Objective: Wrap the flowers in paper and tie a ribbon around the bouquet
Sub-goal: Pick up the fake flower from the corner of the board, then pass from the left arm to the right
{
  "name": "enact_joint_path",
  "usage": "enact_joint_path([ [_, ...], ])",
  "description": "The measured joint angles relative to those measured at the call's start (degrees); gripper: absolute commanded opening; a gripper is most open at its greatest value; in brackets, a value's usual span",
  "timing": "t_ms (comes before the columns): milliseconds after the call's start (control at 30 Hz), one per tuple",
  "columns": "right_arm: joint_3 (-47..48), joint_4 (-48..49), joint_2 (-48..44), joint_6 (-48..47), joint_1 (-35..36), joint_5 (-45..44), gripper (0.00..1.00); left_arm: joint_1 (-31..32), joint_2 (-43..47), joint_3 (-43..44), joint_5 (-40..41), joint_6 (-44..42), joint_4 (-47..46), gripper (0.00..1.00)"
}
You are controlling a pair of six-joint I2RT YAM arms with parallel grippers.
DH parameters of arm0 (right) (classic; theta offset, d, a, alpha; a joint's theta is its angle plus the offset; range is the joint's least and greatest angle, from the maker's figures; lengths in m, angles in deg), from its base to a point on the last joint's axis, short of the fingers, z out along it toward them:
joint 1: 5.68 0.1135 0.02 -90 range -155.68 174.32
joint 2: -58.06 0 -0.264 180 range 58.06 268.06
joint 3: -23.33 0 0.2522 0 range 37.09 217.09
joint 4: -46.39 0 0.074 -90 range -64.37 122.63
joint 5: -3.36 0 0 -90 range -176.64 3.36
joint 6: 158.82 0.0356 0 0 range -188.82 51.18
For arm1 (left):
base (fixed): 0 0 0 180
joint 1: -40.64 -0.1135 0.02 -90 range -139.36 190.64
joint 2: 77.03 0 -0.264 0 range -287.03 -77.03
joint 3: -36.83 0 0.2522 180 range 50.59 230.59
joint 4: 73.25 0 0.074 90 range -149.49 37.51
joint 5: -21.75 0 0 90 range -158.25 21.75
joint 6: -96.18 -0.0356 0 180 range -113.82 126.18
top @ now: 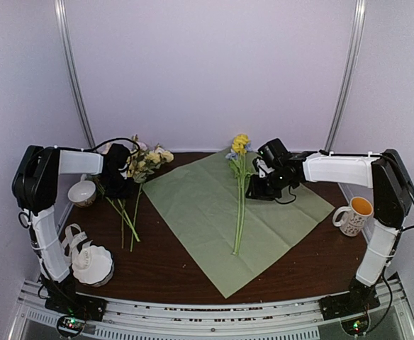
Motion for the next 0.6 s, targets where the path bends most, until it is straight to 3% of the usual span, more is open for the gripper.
enact_joint_path([
  [333, 0.0, -1.1, -0.3, -0.8, 0.0, -0.7, 0.33, 0.0, 4.3, -1.8, -0.5, 0.0, -0.2, 0.00],
  [500, 0.0, -1.9, -1.9, -1.3, 0.3, -1.7, 0.33, 0.0, 18.6, -7.6, -2.4, 1.1, -4.5, 0.00],
  [600, 0.0, -1.9, -4.1, -2.6, 1.4, -2.2, 0.32, 0.8, 29.4, -12.5, -6.2, 1.6, -12.3, 0.00],
])
